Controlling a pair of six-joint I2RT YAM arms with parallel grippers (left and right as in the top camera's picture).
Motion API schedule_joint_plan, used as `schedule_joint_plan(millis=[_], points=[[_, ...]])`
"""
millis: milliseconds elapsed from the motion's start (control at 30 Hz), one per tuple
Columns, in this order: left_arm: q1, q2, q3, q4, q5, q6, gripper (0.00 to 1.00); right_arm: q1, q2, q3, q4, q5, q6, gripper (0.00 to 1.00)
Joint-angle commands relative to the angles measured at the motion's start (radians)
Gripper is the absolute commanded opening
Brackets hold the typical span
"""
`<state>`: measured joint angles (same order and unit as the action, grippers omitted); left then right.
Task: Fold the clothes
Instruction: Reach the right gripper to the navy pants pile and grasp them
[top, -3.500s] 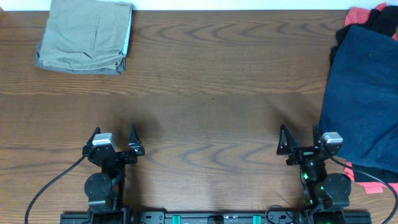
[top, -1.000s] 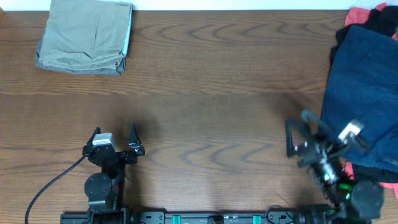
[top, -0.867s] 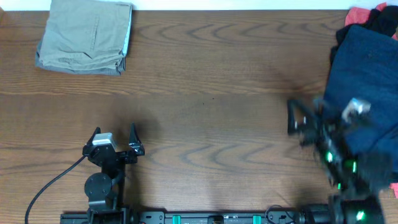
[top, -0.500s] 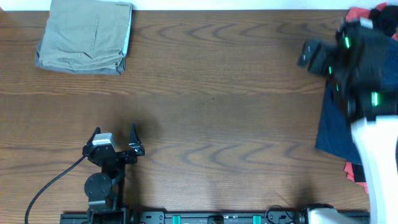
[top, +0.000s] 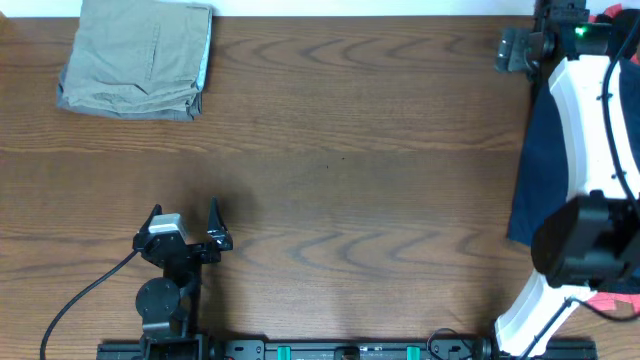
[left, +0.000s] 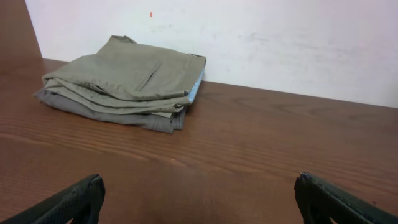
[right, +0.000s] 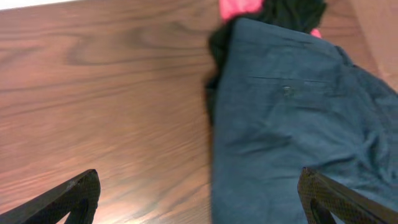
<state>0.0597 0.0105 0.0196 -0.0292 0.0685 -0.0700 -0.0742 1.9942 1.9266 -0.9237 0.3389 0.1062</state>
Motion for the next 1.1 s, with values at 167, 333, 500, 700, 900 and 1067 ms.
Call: schedule_joint_plan(millis=[167, 333, 500, 700, 900, 1067], points=[[-0.004, -0.006, -0.016, -0.035, 0.014, 0.014, 0.98, -0.117, 0.184, 0.040, 0.024, 0.125, -0.105, 0.92], [-0.004, -0.006, -0.016, -0.035, 0.014, 0.014, 0.98, -0.136, 0.255, 0.040, 0.083, 0.133, -0.160, 0.84], [-0.004, -0.006, -0.016, -0.035, 0.014, 0.014, 0.98, -0.134, 0.314, 0.040, 0.118, 0.104, -0.161, 0.83], [-0.004, -0.006, -0.016, -0.035, 0.014, 0.014, 0.98, -0.131, 0.387, 0.040, 0.116, 0.098, -0.160, 0.84], [-0.004, -0.006, -0.016, -0.035, 0.014, 0.014, 0.98, -0.131, 0.425, 0.040, 0.113, 0.098, -0.153, 0.60], [-0.004, -0.006, -0.016, -0.035, 0.014, 0.014, 0.98, -0.131, 0.425, 0.040, 0.127, 0.099, -0.144, 0.44]])
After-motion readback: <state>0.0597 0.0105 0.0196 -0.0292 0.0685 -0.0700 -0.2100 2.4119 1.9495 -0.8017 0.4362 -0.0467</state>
